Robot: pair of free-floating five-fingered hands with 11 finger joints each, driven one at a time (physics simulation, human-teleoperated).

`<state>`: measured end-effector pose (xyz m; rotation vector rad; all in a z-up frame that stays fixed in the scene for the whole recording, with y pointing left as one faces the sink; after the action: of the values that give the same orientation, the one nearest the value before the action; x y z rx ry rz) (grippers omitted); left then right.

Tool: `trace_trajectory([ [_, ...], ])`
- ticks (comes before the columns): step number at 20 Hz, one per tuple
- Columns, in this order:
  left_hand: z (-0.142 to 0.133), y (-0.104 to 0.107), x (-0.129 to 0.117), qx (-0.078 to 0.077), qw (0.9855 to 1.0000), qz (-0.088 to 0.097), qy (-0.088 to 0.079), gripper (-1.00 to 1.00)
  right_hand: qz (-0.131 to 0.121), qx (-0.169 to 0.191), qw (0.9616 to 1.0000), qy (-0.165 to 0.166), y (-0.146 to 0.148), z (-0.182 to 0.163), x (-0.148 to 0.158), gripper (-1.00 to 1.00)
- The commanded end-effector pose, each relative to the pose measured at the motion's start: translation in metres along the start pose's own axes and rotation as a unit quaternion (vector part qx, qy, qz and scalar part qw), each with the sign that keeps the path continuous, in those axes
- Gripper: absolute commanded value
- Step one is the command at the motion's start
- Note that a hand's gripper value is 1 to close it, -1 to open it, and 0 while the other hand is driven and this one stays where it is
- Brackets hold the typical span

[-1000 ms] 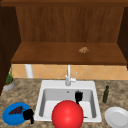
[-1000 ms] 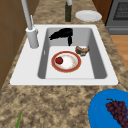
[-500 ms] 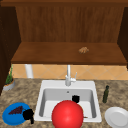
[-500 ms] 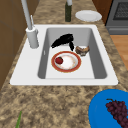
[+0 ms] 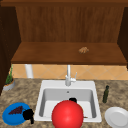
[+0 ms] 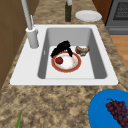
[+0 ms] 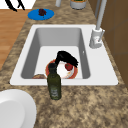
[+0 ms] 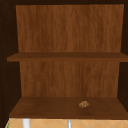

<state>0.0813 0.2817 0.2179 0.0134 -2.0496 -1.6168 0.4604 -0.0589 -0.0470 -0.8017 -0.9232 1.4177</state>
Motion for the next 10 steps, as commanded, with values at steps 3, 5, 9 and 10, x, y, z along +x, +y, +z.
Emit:
trace_trajectory([
  [3,0.000,0.000,0.000,0.000,1.0000,0.000,0.000,0.00,0.017,0.040,0.9986,-0.032,0.023,-0.047,-0.003,-1.00],
  [5,0.000,0.000,0.000,0.000,1.0000,0.000,0.000,0.00,0.016,0.048,0.9979,-0.041,0.031,-0.065,-0.004,-1.00],
  [9,0.000,0.000,0.000,0.000,1.0000,0.000,0.000,0.00,-0.001,0.047,0.9970,-0.061,0.027,-0.080,-0.010,-1.00],
  [10,0.000,0.000,0.000,0.000,1.0000,0.000,0.000,0.00,-0.006,0.047,0.9967,-0.066,0.025,-0.079,-0.013,-1.00],
])
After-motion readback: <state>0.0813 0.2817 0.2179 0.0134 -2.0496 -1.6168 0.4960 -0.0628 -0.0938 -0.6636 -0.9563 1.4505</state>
